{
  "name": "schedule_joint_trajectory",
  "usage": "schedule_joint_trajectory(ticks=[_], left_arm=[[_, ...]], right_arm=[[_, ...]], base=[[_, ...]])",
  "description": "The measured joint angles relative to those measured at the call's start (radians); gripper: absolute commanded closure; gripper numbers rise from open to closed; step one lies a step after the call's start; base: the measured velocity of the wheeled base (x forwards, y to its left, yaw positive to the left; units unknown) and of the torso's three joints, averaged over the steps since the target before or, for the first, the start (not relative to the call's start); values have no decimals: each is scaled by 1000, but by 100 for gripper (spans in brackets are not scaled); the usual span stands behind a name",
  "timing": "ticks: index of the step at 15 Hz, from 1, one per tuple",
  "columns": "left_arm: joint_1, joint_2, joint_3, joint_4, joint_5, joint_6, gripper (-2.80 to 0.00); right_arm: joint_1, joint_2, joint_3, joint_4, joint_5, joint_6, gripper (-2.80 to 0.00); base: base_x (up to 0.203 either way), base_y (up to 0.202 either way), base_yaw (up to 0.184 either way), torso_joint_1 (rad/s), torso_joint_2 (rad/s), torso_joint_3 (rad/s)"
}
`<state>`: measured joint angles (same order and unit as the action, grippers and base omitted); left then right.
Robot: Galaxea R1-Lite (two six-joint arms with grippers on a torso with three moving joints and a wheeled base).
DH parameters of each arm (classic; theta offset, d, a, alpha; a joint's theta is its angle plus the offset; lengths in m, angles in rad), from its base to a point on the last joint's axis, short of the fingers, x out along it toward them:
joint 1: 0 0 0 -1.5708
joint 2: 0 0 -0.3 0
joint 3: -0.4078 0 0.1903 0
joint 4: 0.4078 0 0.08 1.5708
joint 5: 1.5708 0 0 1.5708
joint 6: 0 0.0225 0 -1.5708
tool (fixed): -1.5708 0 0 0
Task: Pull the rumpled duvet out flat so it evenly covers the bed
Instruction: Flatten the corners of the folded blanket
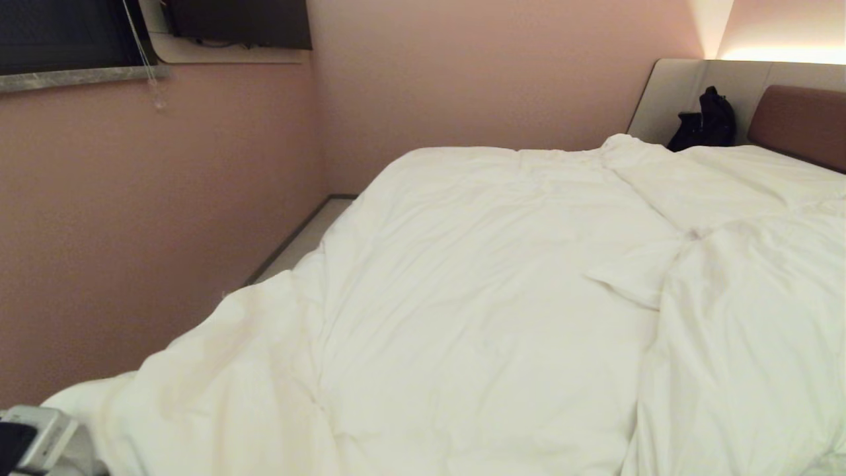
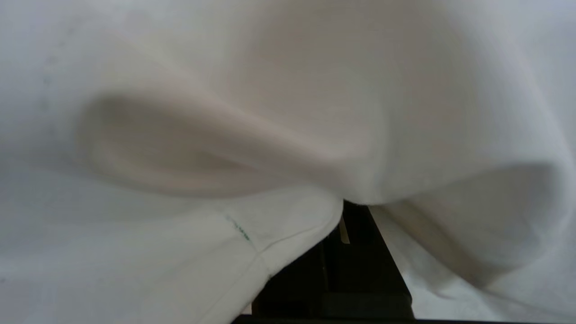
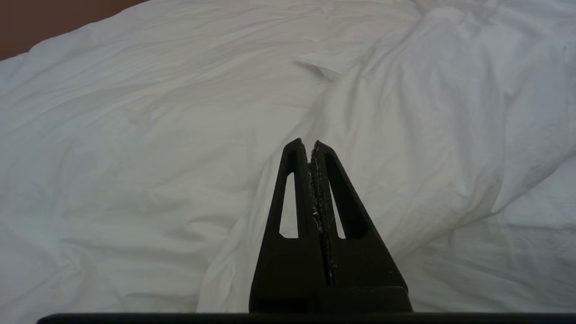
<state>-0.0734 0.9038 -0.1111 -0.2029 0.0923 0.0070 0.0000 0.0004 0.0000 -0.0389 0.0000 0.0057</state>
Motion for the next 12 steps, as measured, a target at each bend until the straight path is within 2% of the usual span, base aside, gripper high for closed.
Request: schedule_joint_trajectory(ticks=[4, 5, 8, 9, 10, 12], left_arm=[[-1, -211, -54, 320, -33, 5, 0], [-1, -239, -61, 354, -38, 5, 0], [-2, -280, -65, 360, -40, 5, 0], [-2, -287, -64, 360, -40, 4, -23], [-2, -291, -64, 360, -40, 4, -280], [-1, -298, -62, 361, -40, 2, -280]], right_arm=[[0, 0, 0, 0, 0, -1, 0], [0, 0, 0, 0, 0, -1, 0], [0, 0, 0, 0, 0, 0, 0], [0, 0, 0, 0, 0, 0, 0], [0, 0, 0, 0, 0, 0, 0], [0, 0, 0, 0, 0, -1, 0]], base=[[0, 0, 0, 0, 0, 0], [0, 0, 0, 0, 0, 0], [0, 0, 0, 0, 0, 0], [0, 0, 0, 0, 0, 0], [0, 0, 0, 0, 0, 0], [0, 0, 0, 0, 0, 0]])
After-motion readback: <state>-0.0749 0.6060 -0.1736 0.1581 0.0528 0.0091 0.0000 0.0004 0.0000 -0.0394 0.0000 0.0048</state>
